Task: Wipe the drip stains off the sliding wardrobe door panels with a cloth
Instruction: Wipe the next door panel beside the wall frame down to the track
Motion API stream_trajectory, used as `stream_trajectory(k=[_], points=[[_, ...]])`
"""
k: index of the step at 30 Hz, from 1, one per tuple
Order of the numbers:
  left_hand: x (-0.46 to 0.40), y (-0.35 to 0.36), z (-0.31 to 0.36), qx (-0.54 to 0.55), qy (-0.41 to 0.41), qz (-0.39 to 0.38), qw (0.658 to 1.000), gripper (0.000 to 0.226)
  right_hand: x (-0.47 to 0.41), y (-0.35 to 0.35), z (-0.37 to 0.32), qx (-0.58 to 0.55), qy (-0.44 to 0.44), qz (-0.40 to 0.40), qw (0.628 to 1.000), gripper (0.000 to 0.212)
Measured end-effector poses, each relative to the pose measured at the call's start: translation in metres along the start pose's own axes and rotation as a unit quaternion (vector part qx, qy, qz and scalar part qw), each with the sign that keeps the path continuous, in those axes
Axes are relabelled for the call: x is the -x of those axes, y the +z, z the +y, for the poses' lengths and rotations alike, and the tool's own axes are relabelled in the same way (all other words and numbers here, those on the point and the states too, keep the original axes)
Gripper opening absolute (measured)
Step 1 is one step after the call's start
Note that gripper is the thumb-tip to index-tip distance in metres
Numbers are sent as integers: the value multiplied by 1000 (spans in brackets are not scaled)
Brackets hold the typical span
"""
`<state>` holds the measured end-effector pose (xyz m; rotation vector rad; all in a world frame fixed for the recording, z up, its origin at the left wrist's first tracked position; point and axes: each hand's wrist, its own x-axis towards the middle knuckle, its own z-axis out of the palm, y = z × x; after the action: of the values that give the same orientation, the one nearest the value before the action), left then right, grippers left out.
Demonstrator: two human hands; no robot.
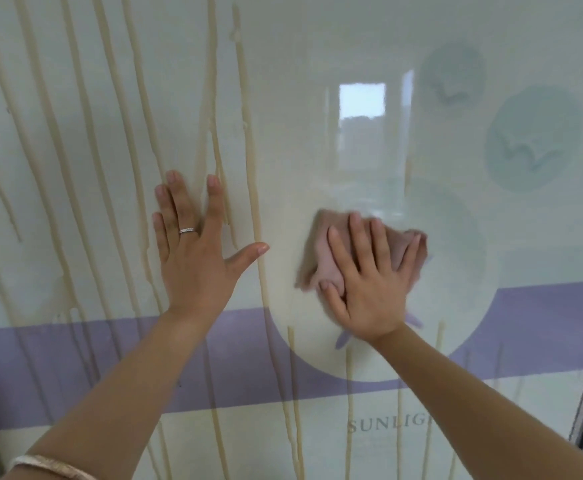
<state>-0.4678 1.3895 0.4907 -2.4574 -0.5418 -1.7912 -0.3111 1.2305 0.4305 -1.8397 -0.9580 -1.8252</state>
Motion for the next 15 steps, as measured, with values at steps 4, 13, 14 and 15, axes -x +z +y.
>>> stream_trajectory(k=[4, 13, 14, 15], points=[[0, -1, 2, 4, -4, -13, 1000, 101, -38, -8, 23, -19, -42, 13, 999, 62], [-2, -3, 3, 4, -9, -14, 1000, 104, -24, -1, 39, 0, 39, 24, 999, 64], [-1, -4, 5, 5, -12, -19, 1000, 104, 1, -2, 36, 0, 29, 8, 1000, 65], [-1, -6, 6, 4, -16, -22, 1000, 104, 20, -4, 34, -3, 19, -6, 1000, 66]])
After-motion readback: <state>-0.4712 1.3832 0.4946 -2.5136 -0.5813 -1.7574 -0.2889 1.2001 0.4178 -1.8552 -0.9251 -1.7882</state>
